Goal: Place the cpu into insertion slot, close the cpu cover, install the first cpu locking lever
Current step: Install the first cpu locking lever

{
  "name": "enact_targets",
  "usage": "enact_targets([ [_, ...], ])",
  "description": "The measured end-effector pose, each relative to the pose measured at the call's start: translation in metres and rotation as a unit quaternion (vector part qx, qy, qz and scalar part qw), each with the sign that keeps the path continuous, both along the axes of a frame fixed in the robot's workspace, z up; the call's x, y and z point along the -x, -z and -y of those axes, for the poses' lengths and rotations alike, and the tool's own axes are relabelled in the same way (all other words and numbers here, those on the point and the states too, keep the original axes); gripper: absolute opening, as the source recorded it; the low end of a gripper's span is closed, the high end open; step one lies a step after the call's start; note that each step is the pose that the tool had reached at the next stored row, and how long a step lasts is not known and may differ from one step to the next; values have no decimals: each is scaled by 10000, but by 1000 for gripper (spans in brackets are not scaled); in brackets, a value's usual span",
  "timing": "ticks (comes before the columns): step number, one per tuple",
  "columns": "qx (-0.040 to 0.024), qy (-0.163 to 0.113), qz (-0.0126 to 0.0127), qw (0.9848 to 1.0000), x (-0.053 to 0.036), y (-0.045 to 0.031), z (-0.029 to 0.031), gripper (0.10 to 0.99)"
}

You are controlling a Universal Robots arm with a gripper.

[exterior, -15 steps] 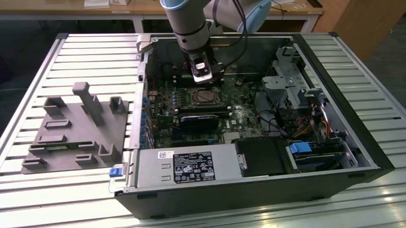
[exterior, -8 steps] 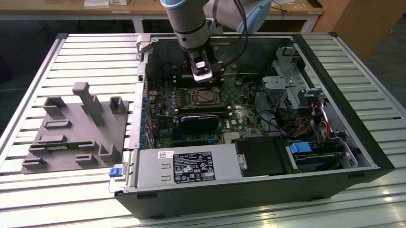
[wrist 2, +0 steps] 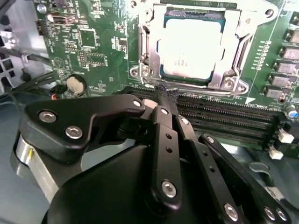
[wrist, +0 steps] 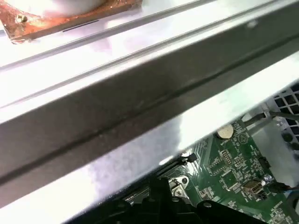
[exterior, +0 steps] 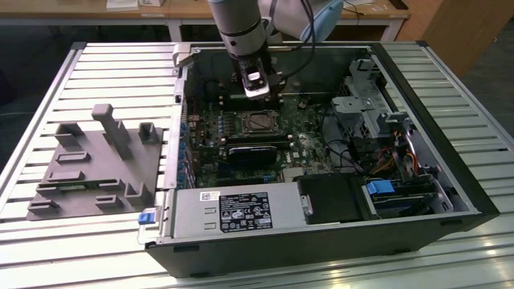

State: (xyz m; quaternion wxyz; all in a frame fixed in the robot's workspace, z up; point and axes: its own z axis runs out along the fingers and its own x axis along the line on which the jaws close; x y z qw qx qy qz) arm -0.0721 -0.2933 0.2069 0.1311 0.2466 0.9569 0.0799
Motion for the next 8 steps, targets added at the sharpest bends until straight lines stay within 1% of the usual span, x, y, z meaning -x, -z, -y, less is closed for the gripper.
enact_targets([
  [1, 0, 0, 0, 10000, 0, -20, 0, 102],
  [2, 0, 0, 0, 10000, 0, -61, 0, 102],
  [5, 0, 0, 0, 10000, 0, -114, 0, 102],
  [7, 0, 0, -4, 10000, -1, -116, 0, 102],
  [8, -1, 0, -15, 10000, -2, -116, 0, 102],
])
